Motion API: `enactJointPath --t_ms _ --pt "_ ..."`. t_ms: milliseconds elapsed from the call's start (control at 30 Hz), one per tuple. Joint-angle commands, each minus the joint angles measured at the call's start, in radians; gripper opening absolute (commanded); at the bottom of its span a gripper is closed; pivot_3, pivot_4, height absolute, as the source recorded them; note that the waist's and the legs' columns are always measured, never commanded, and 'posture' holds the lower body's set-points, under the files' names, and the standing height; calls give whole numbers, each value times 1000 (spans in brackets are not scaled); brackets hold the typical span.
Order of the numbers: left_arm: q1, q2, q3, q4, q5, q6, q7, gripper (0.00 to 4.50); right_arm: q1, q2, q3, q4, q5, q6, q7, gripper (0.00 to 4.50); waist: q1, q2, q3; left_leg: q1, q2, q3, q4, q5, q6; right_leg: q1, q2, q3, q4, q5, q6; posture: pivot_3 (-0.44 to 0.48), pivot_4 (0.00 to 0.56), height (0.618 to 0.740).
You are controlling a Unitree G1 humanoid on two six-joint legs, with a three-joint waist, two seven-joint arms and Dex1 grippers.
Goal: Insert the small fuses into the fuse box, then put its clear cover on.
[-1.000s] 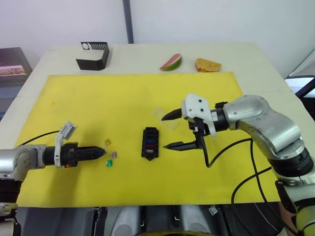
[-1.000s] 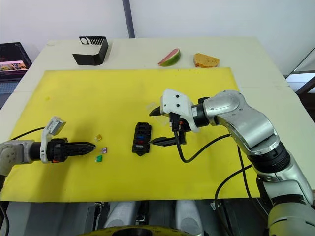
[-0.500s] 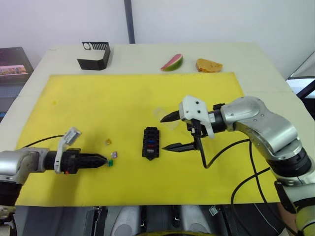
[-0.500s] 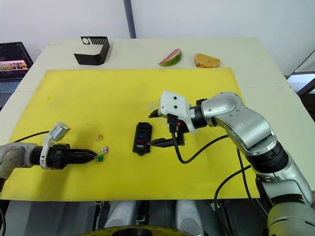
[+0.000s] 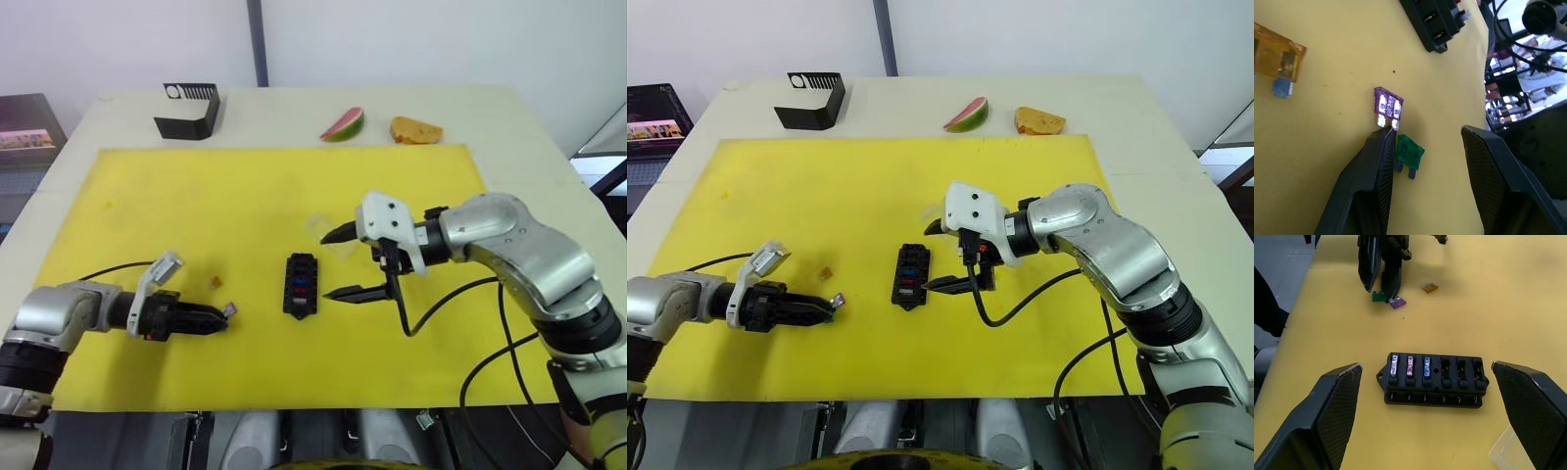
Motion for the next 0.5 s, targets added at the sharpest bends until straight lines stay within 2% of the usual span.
enactJointPath --t_ms 33,233,500 --pt "12 9 -28 -1 20 -11 -22 2253 -16 -7 -15 -44 1 -2 -6 4500 0 0 0 0 0 0 0 0 0 0 0 0 0 0 0 0 150 740" --pt "68 42 -10 -37 12 -9 -41 2253 -12 -5 -4 -43 -13 -11 -11 4500 -6 0 0 0 0 0 0 0 0 0 0 0 0 0 0 0 150 740" --pt "114 42 17 -57 8 -10 -18 2253 -14 4 10 -36 -31 -26 -10 4500 -5 0 0 0 0 0 0 -1 1 -1 0 0 0 0 0 0 150 740"
